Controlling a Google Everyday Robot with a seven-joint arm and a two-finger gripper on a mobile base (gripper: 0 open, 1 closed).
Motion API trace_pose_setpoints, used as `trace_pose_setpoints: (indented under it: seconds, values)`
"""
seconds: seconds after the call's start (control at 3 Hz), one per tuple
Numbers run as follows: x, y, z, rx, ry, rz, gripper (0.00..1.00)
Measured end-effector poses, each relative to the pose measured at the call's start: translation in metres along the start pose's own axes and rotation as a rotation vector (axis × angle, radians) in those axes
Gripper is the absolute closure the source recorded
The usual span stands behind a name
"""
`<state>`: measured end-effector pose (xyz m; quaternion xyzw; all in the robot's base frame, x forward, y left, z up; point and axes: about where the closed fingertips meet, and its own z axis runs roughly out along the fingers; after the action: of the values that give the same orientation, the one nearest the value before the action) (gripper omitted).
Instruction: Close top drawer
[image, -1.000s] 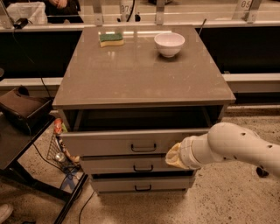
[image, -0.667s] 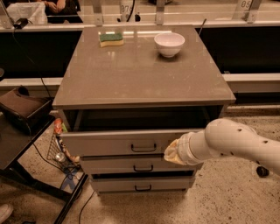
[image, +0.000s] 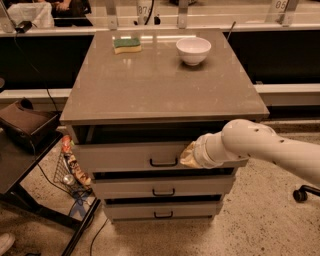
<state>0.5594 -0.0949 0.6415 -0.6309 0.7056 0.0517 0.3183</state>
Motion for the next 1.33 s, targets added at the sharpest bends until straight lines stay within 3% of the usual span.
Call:
trace_pose_setpoints:
  seconds: [0.33, 0.67, 1.33]
  values:
    - [0.000, 0.000, 0.000, 0.000, 0.000, 0.000, 1.00]
    - [0.002, -0.018, 0.005, 0.004, -0.020, 0.021, 1.00]
    - [0.008, -0.013, -0.008, -0.002, -0.028, 0.037, 1.00]
